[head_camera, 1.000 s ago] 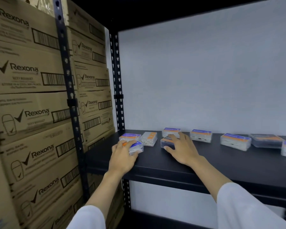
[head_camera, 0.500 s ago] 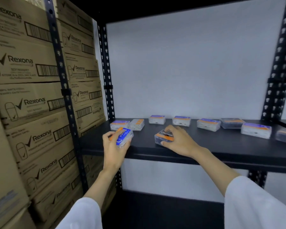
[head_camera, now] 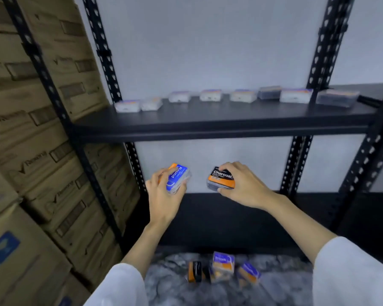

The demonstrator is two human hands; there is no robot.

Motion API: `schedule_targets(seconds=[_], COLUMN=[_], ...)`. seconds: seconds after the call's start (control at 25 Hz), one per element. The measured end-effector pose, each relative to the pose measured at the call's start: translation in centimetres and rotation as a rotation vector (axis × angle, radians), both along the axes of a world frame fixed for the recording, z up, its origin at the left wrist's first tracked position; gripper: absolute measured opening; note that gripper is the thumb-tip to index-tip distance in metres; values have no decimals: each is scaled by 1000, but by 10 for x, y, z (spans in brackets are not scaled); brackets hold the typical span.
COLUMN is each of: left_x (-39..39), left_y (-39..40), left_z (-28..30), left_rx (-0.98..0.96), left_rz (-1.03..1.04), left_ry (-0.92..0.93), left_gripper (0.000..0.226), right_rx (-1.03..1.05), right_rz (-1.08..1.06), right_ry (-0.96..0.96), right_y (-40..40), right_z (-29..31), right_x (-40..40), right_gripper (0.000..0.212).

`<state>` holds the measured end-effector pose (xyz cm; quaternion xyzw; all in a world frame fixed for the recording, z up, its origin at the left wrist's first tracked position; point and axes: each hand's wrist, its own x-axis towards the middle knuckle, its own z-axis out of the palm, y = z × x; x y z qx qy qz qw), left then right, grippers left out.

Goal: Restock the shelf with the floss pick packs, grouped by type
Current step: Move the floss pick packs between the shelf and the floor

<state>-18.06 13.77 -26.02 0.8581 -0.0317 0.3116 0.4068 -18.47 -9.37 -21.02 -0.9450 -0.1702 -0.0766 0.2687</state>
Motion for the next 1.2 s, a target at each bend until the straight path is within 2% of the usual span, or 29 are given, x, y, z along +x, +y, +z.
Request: schedule_targets(seconds=[0.12,0.36,0.6,0.76,0.92,1.2], left_x=[-2,-13,-14,-1,11,19], left_y=[-12,-27,-25,-22,-22,-21], left_z=[-73,-213,-293,-332,-357,-381], left_rx=[100,21,35,24,25,119], left_rz=[14,-11,88,68,66,4], left_ry=[141,590,849,932,928,920], left_gripper=[48,48,44,47,49,57], right_rx=[-50,-133,-139,-159,-169,-169], right_rz=[-69,-223,-331,-377,-378,-367], right_ry=[103,364,517,573,571,537], right_y=[-21,-59,-81,-83,-79,-72], right_z=[-72,-219,-324,-370,-399,-421], right_x=[-7,-8,-8,2,14,27], right_gripper=[59,61,59,57,62,64])
